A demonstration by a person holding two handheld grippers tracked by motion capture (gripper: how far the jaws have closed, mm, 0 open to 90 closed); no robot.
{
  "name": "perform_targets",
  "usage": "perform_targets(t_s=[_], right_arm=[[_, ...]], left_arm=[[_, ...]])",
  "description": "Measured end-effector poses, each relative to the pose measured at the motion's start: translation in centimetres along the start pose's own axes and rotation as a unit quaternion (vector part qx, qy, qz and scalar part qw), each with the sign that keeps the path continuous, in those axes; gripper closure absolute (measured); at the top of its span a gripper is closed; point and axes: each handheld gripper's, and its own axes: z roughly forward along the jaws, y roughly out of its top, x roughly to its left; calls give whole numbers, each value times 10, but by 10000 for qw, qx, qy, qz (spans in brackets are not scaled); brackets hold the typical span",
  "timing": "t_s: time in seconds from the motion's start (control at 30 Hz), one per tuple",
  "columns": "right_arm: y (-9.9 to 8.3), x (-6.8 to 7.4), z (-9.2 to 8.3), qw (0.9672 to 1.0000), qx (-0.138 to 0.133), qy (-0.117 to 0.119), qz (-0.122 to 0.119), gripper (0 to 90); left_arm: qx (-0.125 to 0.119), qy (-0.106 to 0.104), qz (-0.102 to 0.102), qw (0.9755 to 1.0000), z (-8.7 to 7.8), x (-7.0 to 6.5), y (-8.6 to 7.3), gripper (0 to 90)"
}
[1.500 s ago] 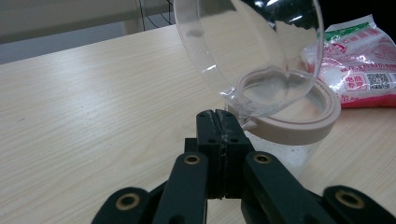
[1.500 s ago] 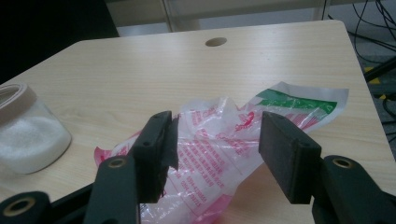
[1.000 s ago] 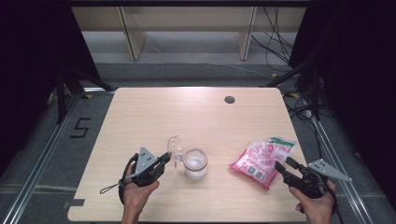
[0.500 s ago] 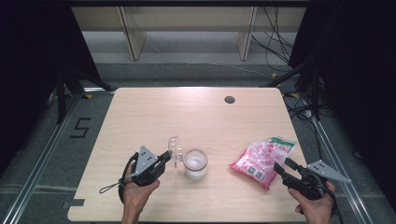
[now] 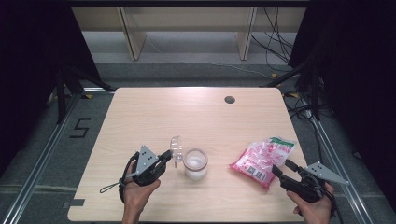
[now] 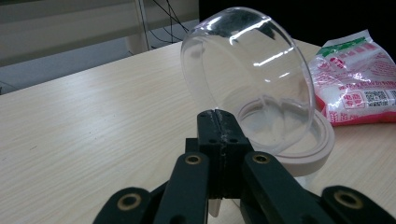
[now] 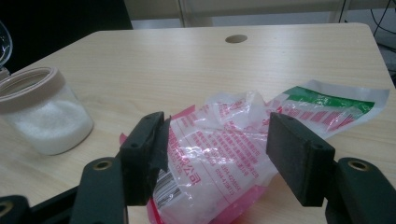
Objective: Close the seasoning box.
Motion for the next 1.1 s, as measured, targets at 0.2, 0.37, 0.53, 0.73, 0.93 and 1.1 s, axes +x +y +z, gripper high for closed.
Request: perform_targets(t_s=[0.2,0.37,0.53,0.73,0.93,1.1], right_arm=[[-2,3,-1,9999,64,105,117,383],[-3,5,-2,9998,135,77,104,383],[-4,6,-2,9995,158,157,244,383],[-4,5,-3,9996,165,167,165,383],[-5,4,-2,9997,123,153,138,383],[-5,6,-3,9995,127,131,265,383]], left_arm=[[6,-7,30,10000,1,-1,1,893],[-47,-78,11,10000,2,-3,2,891],[-43,-96,49,9999,2,-4,3,891],[-86,-205,19,9997,2,-9,4,887],[-96,-303,62,9995,3,-16,6,874],[-56,-353,129,9993,4,-21,7,854]])
